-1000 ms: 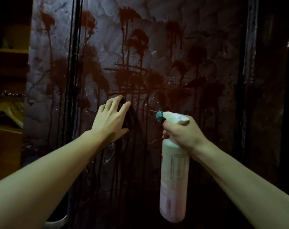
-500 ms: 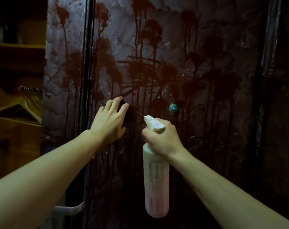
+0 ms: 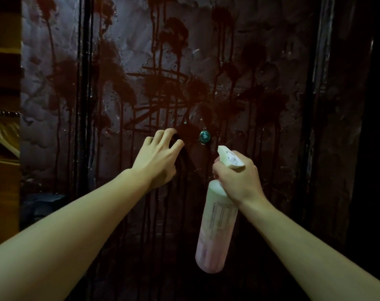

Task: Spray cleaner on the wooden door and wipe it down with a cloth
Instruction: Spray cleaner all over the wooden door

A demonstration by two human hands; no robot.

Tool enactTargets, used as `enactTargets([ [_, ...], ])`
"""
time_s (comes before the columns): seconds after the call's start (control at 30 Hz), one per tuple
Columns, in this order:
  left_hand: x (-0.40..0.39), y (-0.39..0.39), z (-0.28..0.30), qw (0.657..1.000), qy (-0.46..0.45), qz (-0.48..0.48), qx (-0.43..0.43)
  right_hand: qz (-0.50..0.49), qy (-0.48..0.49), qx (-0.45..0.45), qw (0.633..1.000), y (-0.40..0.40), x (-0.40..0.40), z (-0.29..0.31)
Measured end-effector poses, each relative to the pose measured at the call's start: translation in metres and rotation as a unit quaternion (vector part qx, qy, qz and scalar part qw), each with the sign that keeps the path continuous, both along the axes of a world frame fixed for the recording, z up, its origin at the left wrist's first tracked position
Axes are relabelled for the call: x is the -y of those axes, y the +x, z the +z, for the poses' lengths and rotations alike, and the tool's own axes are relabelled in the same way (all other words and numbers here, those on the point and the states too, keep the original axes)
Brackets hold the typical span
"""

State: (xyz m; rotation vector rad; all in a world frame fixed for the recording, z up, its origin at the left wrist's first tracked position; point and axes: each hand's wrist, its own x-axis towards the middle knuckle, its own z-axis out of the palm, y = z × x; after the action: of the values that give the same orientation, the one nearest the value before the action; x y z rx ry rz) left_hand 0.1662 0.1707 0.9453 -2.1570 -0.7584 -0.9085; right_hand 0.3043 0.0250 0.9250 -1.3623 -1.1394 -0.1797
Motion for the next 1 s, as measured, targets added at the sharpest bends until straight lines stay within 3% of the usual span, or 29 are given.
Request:
enactTargets([
  [0.23, 0.011, 0.034, -0.003, 1.0, 0.011, -0.008, -0.007, -0.026, -0.026, -0.001, 0.999, 0.031, 0.022, -0.007],
  [0.4, 0.023, 0.058, -0.01, 1.0, 0.001, -0.011, -0.016, -0.033, -0.037, -0.055, 0.997, 0.062, 0.041, -0.016],
  [1.0, 0.056, 0.141, -0.031, 0.993, 0.091, -0.042, -0.07, -0.199, -0.025, -0.081, 0.976, 0.138, 0.108, -0.033],
])
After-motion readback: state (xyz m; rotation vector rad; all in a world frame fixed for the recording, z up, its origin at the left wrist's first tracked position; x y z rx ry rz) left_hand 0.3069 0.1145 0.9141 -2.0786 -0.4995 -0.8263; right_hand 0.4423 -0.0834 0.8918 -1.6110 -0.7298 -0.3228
